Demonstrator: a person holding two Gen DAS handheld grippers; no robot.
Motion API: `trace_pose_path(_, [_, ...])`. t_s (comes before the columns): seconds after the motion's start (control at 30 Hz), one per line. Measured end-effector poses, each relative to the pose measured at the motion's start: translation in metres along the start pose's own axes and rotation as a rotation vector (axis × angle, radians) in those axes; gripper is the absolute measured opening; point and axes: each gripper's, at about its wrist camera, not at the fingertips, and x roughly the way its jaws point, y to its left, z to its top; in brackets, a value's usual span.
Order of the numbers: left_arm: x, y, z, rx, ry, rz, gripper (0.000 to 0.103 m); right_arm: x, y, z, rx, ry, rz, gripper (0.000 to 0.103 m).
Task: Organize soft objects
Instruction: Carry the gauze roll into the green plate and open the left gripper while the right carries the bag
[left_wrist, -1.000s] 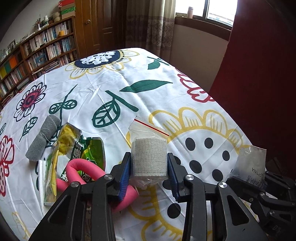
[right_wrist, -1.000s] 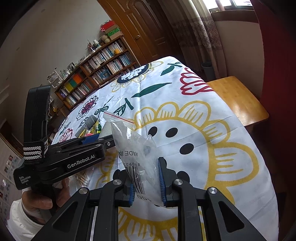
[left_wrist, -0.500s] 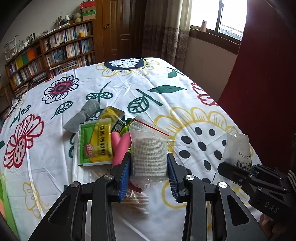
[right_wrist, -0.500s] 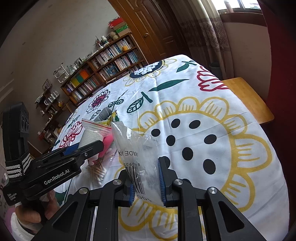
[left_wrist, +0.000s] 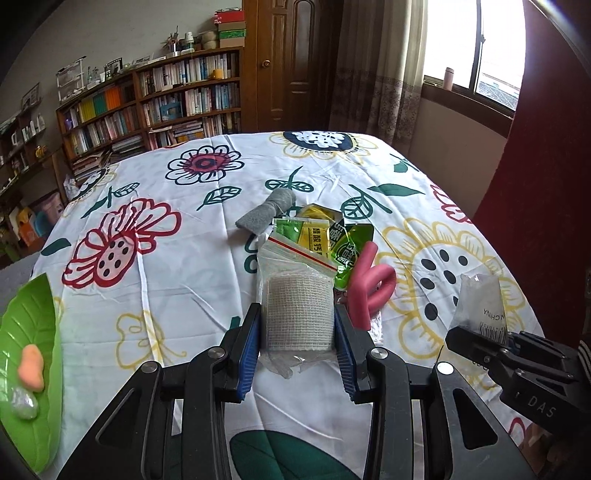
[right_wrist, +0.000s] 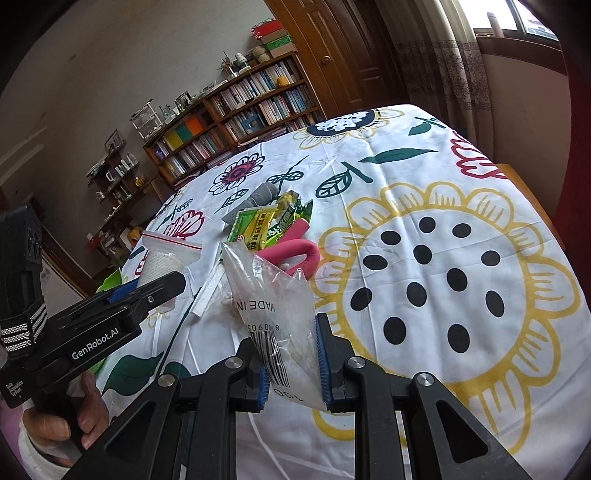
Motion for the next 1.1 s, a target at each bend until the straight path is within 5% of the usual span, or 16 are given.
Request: trace_pose_path(1.1, [-0.090,0.211,-0.084,-0.342,-0.081,0.316,0.039,0.058,0.178,-0.027,-0.298,0.122,0.164,0.022])
